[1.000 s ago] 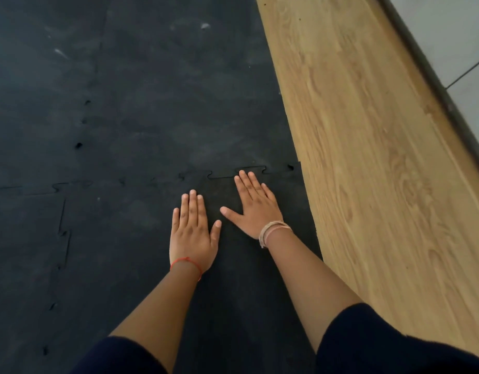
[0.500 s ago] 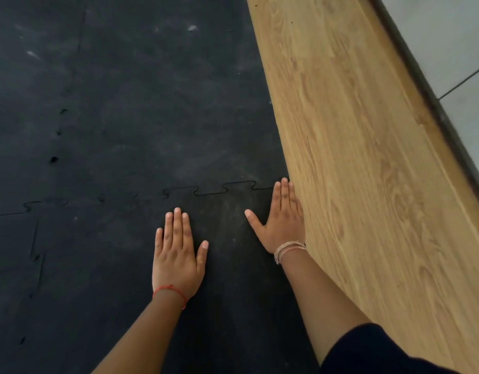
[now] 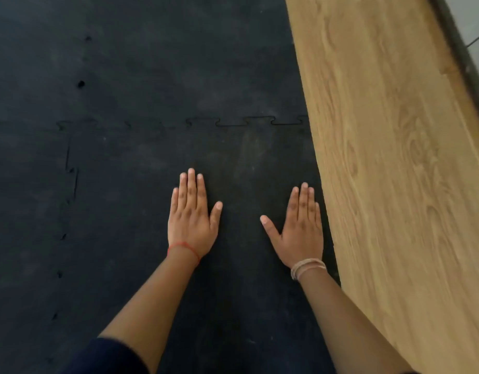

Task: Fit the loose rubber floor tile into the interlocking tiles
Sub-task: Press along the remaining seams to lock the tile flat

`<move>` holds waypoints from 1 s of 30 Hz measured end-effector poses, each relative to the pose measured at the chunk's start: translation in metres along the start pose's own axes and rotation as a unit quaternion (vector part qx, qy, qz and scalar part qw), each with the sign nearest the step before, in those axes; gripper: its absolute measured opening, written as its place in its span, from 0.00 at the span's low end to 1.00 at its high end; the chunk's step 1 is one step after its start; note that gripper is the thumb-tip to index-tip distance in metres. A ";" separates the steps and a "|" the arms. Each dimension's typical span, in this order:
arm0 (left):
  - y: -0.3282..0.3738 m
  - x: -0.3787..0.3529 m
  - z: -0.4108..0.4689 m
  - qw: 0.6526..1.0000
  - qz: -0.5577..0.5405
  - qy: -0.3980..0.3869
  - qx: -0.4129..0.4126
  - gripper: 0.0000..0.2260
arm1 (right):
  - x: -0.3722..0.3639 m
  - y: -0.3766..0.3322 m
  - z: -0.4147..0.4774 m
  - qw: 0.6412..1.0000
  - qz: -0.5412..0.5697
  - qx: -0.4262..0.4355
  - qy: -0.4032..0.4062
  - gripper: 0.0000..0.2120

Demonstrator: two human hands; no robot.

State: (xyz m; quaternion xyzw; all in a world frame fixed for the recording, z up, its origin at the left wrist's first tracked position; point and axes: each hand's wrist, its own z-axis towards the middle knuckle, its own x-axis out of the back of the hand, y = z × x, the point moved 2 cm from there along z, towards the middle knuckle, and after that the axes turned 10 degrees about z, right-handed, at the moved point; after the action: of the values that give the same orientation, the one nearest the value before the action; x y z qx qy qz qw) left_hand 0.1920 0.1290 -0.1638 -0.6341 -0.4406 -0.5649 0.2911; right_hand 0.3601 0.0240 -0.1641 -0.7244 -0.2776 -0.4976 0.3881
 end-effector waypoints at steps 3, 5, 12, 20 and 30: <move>0.000 -0.008 -0.026 1.000 0.002 -0.005 0.011 0.30 | -0.006 0.006 -0.006 1.000 -0.014 -0.009 0.017 0.43; 0.001 -0.008 -0.021 1.000 0.003 0.001 0.016 0.30 | -0.005 0.004 -0.001 1.000 -0.018 -0.002 0.025 0.43; 0.001 -0.009 -0.018 0.999 0.029 -0.027 0.006 0.31 | -0.005 0.002 0.000 1.000 -0.017 -0.010 0.023 0.44; -0.054 -0.016 -0.136 0.998 -0.009 -0.013 0.068 0.30 | -0.030 -0.009 -0.141 0.997 0.024 -0.069 -0.009 0.41; -0.064 0.008 -0.128 0.982 -0.005 -0.185 0.032 0.33 | 0.002 -0.022 -0.124 0.969 -0.034 -0.119 -0.215 0.45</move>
State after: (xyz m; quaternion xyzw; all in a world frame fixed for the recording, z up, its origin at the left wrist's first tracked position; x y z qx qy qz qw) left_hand 0.0759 0.0485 -0.1396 -0.7159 -0.5075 -0.4252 0.2217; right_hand 0.2810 -0.0681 -0.1307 -0.8456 -0.3173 -0.3727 0.2131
